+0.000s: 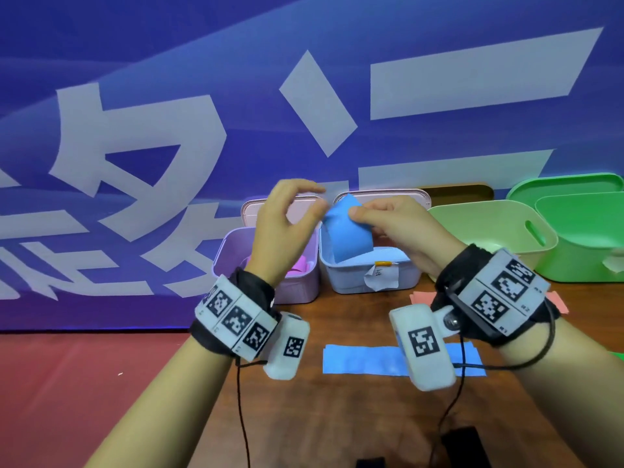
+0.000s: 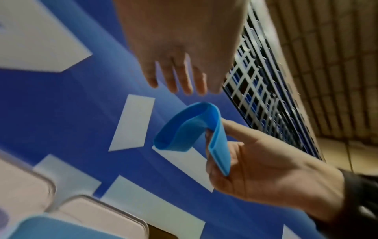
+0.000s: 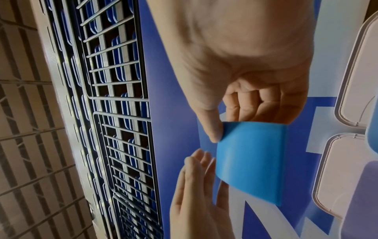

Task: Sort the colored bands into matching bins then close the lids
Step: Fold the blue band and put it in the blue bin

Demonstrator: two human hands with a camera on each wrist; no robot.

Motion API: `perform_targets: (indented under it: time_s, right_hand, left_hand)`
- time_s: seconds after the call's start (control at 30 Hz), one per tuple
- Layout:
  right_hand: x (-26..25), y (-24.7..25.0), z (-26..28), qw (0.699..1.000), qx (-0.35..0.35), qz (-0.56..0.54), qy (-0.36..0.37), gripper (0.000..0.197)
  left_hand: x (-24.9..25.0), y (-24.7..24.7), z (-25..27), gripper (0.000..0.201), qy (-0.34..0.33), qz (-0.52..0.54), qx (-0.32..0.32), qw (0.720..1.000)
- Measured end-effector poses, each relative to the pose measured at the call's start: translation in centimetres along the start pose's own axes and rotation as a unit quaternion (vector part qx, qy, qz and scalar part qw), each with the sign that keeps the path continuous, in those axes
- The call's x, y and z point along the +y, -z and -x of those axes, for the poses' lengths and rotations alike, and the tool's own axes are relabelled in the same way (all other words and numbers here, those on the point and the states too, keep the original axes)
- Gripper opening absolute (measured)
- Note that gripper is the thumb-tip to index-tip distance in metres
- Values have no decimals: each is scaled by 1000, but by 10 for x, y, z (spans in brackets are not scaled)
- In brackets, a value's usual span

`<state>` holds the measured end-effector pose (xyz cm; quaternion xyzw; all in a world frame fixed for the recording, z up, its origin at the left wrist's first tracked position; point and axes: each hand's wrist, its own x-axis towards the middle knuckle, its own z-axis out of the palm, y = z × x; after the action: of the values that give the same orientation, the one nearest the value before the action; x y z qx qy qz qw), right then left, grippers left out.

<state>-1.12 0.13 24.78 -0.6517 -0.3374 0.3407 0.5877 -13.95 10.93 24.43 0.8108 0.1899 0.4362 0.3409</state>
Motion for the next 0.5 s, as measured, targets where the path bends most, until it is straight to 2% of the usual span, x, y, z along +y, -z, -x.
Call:
perform_targets:
  time_s: [0.07,0.1,0.17,0.33,0.5]
  right_hand:
    - [0,2,-1,1000,2,-25,-9,28]
    - [1,2,-1,999,3,-35,-11,31]
    - [2,0,-1,999,5,-45,-12,38]
    - [5,-2,0,999,16,-41,-16,44]
    - [6,3,1,996,29,85,7,42]
  left_hand:
    - [0,1,5,29,-66,-60,-84,992]
    - [-2,1,5,35,-78,-87,-103,988]
    - [-5,-1,6,39,-70,-102,-105,987]
    - [-4,-8,10,30,-45,-90,-88,991]
    - [-4,-9,9,26,-17,-115,-85,990]
